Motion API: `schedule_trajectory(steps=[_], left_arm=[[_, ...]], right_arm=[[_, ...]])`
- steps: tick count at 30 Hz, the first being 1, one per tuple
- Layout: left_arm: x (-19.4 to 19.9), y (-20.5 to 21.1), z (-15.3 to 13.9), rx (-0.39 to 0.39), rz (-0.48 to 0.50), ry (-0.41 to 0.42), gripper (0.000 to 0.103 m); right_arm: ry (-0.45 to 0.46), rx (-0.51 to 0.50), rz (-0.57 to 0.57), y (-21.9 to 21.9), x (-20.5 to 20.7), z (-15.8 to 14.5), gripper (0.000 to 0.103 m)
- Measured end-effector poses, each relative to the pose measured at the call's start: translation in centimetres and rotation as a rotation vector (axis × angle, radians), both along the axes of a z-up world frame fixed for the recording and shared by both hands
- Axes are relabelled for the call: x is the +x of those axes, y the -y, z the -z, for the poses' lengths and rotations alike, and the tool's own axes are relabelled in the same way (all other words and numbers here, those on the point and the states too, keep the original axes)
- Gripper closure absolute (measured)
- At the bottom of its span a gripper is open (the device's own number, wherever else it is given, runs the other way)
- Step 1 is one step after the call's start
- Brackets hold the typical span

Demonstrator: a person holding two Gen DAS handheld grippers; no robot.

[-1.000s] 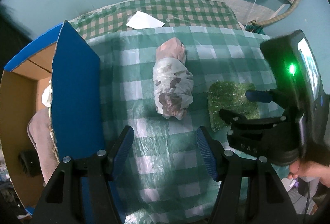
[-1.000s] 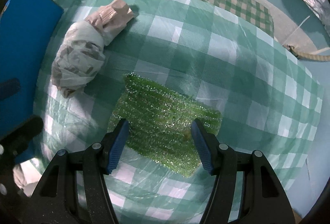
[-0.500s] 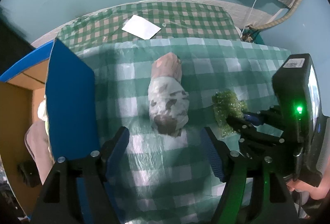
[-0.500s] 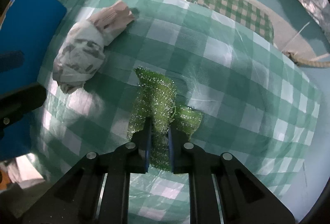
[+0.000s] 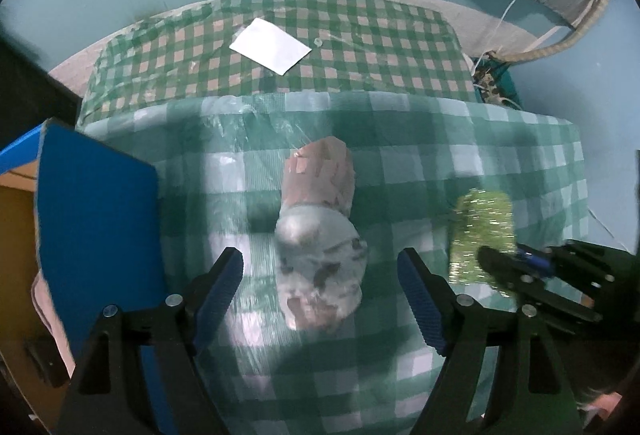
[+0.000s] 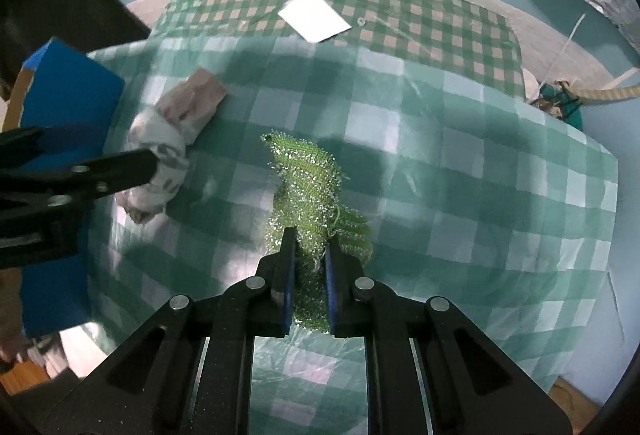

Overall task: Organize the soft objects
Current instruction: 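Close the left gripper on the wrapped white bundle while the right lifts the pad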

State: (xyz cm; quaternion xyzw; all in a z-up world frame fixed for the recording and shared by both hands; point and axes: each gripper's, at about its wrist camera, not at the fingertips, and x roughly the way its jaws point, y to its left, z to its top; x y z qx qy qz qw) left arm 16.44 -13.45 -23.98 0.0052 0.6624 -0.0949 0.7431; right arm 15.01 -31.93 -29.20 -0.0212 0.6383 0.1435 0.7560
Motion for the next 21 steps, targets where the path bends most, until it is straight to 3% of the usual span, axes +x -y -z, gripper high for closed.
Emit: schedule_trajectory(steps=[13,18,21], left_arm=[[1.3,0.7,4.0,0.067,-0.001,-0.084,0.024],[0.7,1.2,4.5,0.088,0.026,-0.084,0.048],[0.2,1.2,4.2,0.111,0.044,-0.058,0.052]], right_arm=[[0.025,0.03,-0.002,0.4,0.3,-2.0,0.093],[0.031,0.035,-0.007,0.4,0.3,-2.5,0.093],[0.037,0.041,-0.013,0.4,0.2,-2.8,0.093]])
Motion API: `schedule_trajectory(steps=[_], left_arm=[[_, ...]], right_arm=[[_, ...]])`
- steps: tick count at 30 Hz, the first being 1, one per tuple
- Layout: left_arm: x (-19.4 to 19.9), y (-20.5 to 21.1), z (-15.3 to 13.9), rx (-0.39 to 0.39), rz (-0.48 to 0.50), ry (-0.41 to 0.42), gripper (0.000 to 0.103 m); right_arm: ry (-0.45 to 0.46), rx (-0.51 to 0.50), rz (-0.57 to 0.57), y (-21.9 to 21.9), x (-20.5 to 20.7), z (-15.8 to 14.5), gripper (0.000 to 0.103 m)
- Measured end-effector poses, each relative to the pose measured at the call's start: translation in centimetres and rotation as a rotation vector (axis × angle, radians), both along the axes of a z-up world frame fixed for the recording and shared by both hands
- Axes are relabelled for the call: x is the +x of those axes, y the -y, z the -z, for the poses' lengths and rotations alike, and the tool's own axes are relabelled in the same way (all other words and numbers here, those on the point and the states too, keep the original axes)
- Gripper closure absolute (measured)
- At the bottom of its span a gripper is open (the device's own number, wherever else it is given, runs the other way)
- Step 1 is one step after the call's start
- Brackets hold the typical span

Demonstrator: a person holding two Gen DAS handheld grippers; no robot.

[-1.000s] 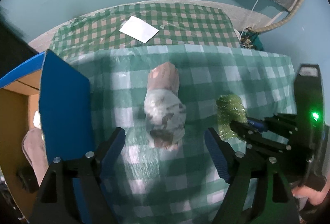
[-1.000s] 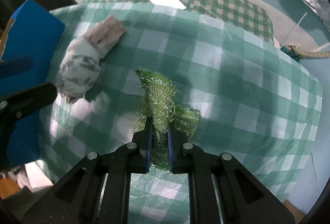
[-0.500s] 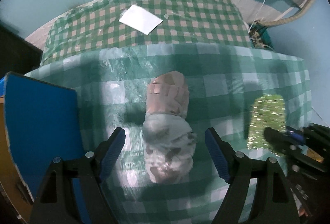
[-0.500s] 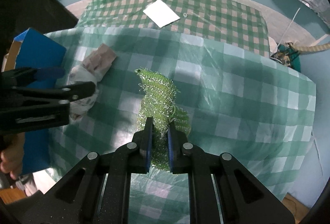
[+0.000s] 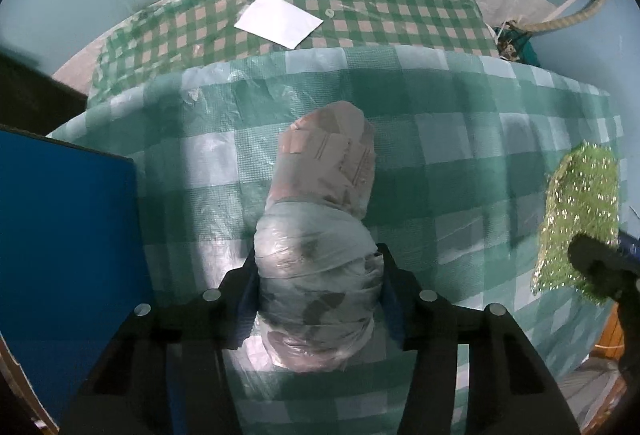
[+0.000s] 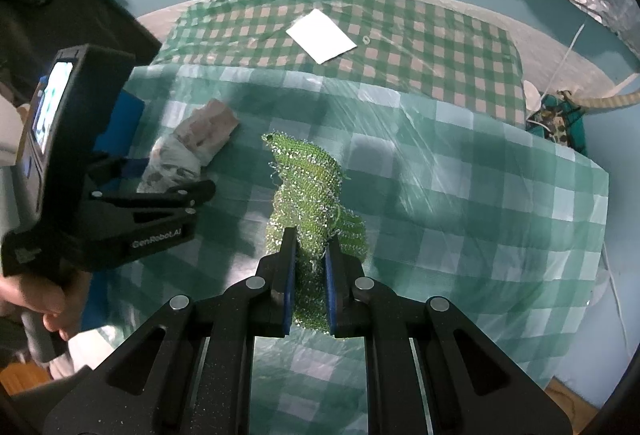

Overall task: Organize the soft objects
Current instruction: 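Close the left gripper on the wrapped white bundle while the right lifts the pad, then carry the scrubber pad and wrapped bundle over the box with both tools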

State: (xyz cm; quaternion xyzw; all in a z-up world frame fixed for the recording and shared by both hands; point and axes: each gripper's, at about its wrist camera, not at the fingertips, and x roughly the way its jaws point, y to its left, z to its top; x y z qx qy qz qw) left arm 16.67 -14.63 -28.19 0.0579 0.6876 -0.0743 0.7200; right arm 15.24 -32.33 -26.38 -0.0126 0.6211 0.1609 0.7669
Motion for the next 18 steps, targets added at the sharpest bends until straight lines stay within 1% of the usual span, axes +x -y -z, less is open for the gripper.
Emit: schedule_trajectory(steps=[3,11,18], left_arm=[[-0.2,-0.4,-0.2,-0.017,-0.006,0.004,0.054],[-1.7,-0.8,-2.2,0.025,0.028,0.07,0.055],[-4.0,-1.6,-4.6,0.011,0.036,0.11,0.055]], right_arm=[[0.004,0.003,-0.006,-0.1,0.0,-0.3,0.093],[0.017,0.011,-0.024,-0.4,-0.5,-1.3,0.093],[0.033,0.013,-0.044,-0.6,-1.1,-2.6,0.093]])
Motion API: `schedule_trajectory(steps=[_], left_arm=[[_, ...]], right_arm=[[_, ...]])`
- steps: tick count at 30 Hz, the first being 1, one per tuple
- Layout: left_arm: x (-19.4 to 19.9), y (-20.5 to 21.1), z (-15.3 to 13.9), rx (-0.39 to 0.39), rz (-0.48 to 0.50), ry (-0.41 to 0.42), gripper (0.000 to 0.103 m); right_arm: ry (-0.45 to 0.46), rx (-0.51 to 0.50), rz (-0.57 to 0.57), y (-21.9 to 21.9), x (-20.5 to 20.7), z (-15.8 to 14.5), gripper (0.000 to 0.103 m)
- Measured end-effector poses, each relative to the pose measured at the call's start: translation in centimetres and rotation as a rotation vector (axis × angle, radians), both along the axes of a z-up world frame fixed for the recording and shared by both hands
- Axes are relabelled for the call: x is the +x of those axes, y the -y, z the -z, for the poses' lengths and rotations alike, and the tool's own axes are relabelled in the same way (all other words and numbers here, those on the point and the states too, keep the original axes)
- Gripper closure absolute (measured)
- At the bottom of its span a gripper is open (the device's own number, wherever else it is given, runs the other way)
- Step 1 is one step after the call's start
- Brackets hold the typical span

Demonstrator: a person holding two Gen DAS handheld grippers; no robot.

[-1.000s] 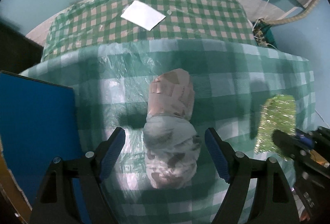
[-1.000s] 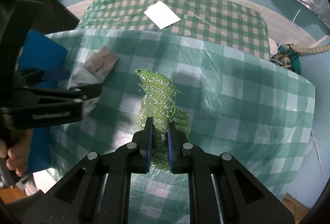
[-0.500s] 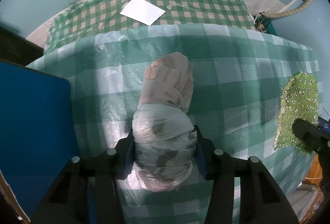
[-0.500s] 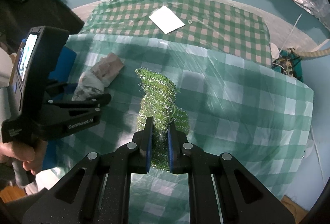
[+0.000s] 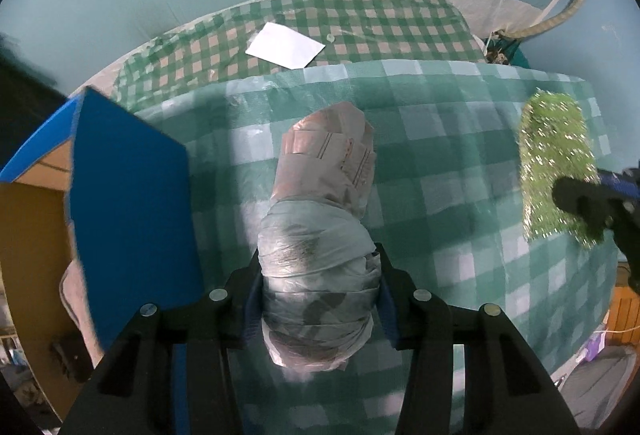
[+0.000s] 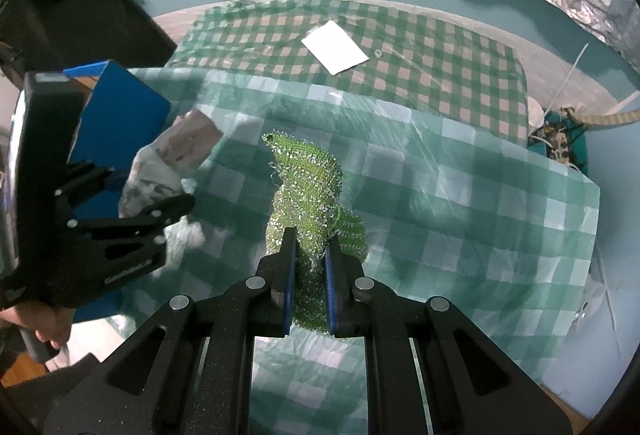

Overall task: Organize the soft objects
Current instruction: 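Carry the scrubber pad and wrapped bundle over the box with both tools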

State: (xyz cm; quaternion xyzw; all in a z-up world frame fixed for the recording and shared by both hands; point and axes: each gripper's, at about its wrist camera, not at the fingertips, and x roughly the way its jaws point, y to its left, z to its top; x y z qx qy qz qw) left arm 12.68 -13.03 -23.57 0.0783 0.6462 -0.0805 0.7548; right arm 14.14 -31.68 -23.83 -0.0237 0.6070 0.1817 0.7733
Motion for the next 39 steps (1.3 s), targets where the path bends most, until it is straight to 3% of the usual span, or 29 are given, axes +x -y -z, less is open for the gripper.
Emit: schedule_trajectory(steps=[27,39], left_arm=[[-6.6,-4.2,-10.7,-0.053,-0.043,0.137,0.055],[-8.8,-7.7,-12.6,-0.05,-0.119,0.154,0.055]], right_arm=[[0.069,0.039,-0.079,-2.7,-2.6,-6.7,0.093],[0.092,0.065,-0.146,-5.7,-3.9,-9.1,0.093]])
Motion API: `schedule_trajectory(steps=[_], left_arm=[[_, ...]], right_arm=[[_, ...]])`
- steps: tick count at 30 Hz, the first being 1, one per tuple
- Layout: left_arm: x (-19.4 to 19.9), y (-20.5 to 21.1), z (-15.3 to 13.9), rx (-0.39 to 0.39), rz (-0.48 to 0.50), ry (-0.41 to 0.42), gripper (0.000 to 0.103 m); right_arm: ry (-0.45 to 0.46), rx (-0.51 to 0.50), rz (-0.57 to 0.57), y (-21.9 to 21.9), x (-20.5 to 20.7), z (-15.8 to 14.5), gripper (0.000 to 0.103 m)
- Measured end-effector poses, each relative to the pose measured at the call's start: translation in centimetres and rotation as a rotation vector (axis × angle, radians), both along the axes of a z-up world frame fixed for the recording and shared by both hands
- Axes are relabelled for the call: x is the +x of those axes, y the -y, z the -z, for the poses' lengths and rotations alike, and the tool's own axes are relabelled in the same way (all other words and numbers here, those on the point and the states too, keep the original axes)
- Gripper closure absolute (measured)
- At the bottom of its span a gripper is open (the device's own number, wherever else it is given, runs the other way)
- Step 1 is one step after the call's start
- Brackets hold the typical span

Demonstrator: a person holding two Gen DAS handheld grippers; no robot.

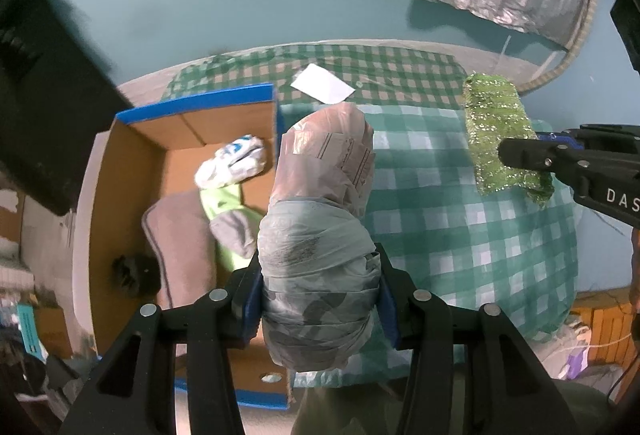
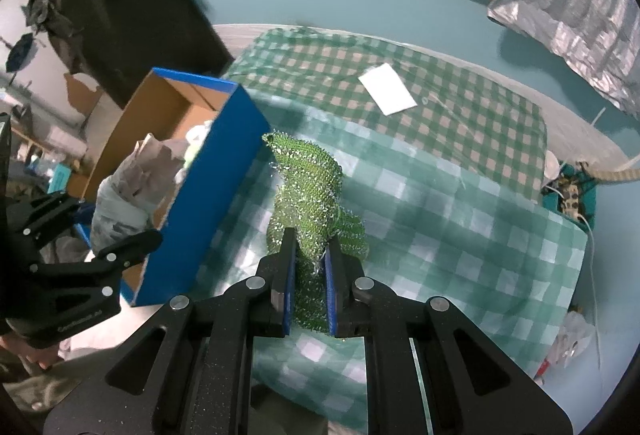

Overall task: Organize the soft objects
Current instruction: 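Carry the scrubber pad and wrapped bundle over the box with both tools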

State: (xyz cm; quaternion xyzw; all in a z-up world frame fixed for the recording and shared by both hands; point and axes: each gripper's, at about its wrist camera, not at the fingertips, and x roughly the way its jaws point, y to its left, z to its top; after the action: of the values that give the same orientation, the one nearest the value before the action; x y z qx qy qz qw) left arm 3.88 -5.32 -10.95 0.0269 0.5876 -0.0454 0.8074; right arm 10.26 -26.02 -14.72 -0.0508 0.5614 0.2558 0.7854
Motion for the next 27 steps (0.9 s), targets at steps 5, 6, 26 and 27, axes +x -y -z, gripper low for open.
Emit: schedule_trajectory(steps=[5,6,26,27], left_arm=[[-0.7,-1.9,-0.7,-0.005,-0.046,0.007,0.055],[-0.8,-2.3,-0.8,-0.006,-0.056,0.009,0.055],[-1.7,-10.1,-1.1,0.016,-0.227,0.006,0.055],[-1.7,-10.5,-1.1,0.018,-0.234,0.005,0.055]], right_arm=[[0.005,0.01,-0.035,-1.8,-0.3,-0.7,0.093],[0.005,0.012,-0.042,-2.1,-0.4,-0.8,0.093],[0.007,0.034,-0.201,-10.8,-0.1,-1.6,0.093],[0.005,0.034,-0.21,-11.4,-0.1,-1.5,0.093]])
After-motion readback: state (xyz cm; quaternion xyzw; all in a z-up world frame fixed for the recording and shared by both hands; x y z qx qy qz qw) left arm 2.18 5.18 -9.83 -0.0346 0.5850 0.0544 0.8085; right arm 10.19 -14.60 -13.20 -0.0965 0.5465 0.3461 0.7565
